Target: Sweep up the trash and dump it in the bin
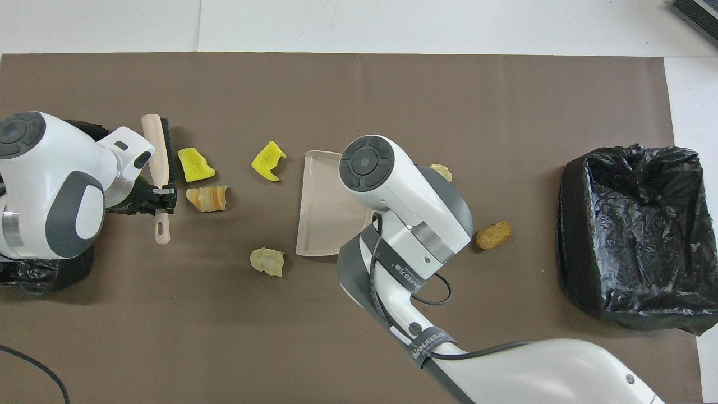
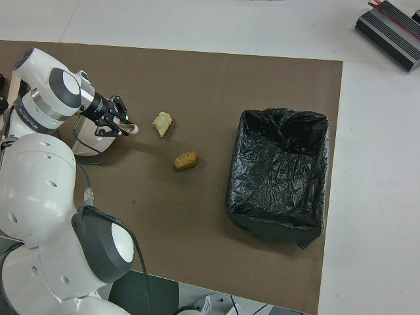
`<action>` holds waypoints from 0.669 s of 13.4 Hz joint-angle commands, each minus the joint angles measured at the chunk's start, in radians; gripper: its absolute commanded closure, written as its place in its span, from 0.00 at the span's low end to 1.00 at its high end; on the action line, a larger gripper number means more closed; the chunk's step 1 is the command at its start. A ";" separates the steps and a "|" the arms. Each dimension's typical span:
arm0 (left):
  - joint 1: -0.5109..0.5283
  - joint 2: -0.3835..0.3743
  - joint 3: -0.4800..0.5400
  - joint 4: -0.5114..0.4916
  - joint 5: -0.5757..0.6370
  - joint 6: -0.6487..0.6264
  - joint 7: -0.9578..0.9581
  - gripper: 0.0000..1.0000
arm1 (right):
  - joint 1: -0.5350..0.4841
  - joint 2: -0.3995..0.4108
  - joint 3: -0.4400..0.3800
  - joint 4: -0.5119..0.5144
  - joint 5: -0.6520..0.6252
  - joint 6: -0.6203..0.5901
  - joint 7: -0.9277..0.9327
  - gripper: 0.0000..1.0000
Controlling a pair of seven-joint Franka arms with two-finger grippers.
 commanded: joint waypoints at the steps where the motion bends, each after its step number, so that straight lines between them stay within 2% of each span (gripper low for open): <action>1: -0.006 -0.016 -0.008 -0.069 0.013 0.064 0.005 1.00 | -0.036 -0.003 0.006 -0.011 -0.073 -0.058 -0.079 1.00; 5: -0.113 -0.058 -0.012 -0.140 0.000 0.067 0.008 1.00 | -0.076 -0.015 0.006 -0.008 -0.200 -0.196 -0.151 1.00; 9: -0.223 -0.067 -0.012 -0.142 -0.086 0.064 -0.017 1.00 | -0.069 -0.020 0.009 0.029 -0.147 -0.193 -0.125 1.00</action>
